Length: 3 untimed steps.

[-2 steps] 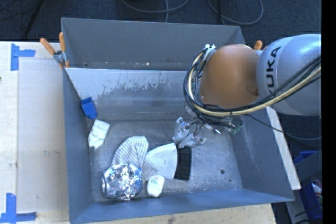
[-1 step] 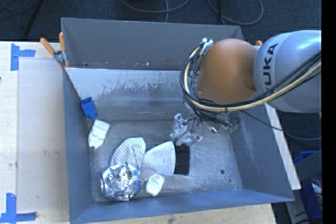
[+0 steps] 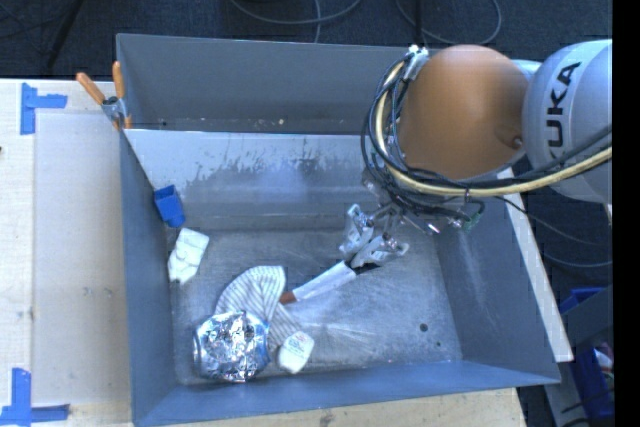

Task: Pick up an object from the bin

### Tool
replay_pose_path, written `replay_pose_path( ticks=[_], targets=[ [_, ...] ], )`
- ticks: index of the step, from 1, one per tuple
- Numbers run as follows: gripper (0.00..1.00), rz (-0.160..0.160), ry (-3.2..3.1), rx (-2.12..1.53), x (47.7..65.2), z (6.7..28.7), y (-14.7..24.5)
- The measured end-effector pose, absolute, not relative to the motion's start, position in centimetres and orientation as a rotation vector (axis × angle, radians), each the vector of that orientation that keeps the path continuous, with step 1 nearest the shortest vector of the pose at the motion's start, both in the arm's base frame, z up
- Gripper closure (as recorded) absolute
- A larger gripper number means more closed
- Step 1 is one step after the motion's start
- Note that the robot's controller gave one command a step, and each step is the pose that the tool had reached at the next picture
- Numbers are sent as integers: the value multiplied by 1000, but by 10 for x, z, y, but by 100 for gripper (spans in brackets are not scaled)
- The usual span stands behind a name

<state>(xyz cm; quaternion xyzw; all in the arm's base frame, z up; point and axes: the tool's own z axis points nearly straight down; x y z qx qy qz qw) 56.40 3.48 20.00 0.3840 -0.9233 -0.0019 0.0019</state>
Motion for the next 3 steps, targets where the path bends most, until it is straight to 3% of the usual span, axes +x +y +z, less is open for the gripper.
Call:
replay_pose_path(
  ticks=[1,2,3],
  targets=[
    [100,-1,-2899,1209,565,214,33],
    [100,-3,-2725,1561,540,197,9],
    [100,-4,-2729,1555,540,198,9]
  ],
)
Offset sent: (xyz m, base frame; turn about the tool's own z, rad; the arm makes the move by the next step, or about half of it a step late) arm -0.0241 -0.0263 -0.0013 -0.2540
